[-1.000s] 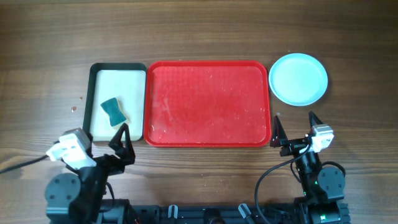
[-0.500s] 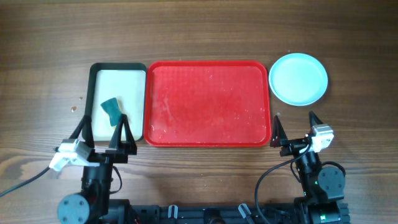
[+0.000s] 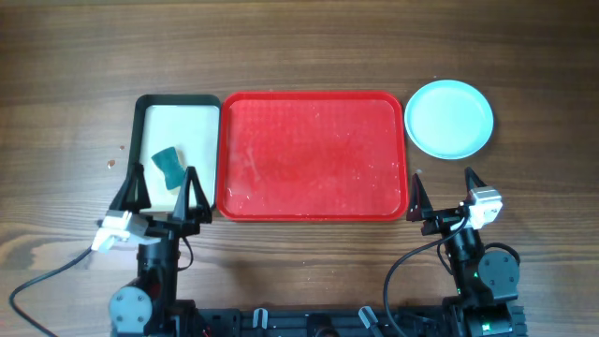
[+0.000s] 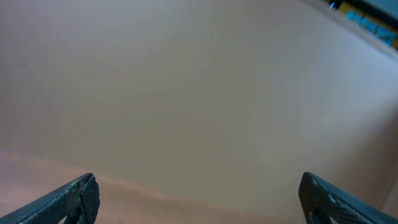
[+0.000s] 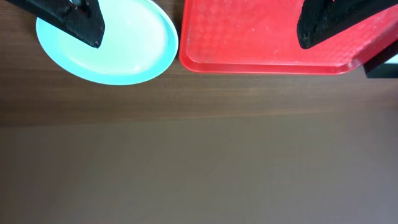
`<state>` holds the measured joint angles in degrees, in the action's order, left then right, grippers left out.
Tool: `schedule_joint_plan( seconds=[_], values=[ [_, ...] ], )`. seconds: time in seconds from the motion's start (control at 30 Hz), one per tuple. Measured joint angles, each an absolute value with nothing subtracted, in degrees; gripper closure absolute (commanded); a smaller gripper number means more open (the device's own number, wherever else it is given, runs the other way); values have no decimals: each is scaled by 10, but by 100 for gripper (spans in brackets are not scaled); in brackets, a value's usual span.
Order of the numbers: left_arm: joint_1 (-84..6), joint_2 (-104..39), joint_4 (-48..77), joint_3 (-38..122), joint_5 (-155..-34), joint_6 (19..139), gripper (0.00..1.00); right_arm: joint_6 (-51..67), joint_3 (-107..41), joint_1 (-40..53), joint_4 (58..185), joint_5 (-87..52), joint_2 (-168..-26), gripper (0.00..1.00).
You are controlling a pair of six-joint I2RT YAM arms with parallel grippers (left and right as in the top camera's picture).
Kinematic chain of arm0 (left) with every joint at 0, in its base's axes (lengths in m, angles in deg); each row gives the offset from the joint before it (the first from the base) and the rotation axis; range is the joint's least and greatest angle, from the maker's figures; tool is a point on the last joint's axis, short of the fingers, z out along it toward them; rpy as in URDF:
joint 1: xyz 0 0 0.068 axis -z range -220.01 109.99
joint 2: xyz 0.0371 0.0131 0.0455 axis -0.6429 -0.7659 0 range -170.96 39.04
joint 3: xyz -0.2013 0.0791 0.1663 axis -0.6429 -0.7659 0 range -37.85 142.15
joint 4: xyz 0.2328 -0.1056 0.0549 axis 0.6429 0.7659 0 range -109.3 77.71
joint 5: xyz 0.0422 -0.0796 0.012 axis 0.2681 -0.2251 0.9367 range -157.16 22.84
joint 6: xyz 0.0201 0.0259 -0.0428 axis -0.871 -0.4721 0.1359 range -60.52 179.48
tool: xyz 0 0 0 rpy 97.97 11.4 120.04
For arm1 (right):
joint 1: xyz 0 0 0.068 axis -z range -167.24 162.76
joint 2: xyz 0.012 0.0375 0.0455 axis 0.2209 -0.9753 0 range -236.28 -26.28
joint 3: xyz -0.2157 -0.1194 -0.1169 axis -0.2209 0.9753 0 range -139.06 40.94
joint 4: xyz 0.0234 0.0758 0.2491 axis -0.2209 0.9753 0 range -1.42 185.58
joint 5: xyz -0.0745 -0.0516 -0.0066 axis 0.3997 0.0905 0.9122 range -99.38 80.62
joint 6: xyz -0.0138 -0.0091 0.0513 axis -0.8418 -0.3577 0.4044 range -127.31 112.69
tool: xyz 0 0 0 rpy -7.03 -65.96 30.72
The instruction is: Clean dirty plates on tray and stack at the side
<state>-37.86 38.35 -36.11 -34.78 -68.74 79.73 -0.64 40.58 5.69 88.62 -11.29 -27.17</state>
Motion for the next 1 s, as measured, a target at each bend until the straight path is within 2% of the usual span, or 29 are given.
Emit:
schedule_joint_plan(
  seconds=[0.23,0.5,1.0],
  values=[
    [-379,384,-335,-372,-687,797,0,-7,406,57,886,-113,-272,0],
    [-379,384,-159,-374,-687,797,0,-7,406,57,886,-113,-272,0],
    [-379,382,-154,-374,-687,797,0,-7,406,57,886,-113,-272,0]
  ],
)
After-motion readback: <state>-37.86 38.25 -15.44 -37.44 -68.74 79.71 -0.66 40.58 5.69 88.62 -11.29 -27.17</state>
